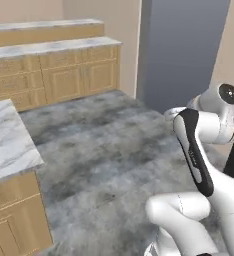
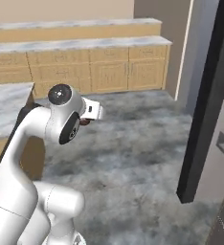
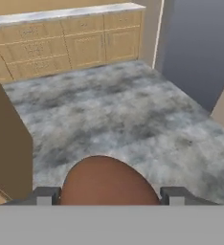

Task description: Pick the egg and butter from the fridge and place them by the bowl for mixing.

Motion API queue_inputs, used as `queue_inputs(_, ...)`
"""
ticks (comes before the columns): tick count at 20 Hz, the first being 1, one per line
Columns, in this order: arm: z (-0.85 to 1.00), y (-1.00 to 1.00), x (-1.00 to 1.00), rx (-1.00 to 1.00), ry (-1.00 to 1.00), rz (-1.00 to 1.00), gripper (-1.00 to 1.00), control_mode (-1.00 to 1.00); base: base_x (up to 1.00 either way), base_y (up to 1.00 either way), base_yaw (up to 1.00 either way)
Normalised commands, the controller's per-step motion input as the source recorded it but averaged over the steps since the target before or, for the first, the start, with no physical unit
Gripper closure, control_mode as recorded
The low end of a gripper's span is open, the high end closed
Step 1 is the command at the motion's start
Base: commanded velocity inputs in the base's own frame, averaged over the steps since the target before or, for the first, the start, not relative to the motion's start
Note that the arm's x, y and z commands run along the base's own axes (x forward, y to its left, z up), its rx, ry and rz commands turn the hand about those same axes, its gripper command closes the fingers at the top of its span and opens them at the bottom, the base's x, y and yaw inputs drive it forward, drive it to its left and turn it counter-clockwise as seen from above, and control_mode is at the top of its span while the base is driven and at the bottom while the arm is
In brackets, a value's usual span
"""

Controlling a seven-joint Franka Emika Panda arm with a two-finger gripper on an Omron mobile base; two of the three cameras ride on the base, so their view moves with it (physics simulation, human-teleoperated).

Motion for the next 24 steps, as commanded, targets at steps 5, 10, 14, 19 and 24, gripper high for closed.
queue_inputs(5, 0.00, 0.00, 0.00, 0.00, 0.00, 0.00, 1.00, 1.00, 0.00, 0.00, 1.00)
queue_inputs(10, 0.00, 0.00, 0.00, 0.00, 0.00, 0.00, 1.00, 1.00, 0.08, 0.00, 0.94)
queue_inputs(14, 0.00, 0.00, 0.00, 0.00, 0.00, 0.00, 1.00, 1.00, 0.25, 0.06, 0.71)
queue_inputs(19, 0.00, 0.00, 0.00, 0.00, 0.00, 0.00, 1.00, 1.00, 0.21, 0.03, 0.78)
queue_inputs(24, 0.00, 0.00, 0.00, 0.00, 0.00, 0.00, 1.00, 1.00, 0.31, 0.04, 0.72)
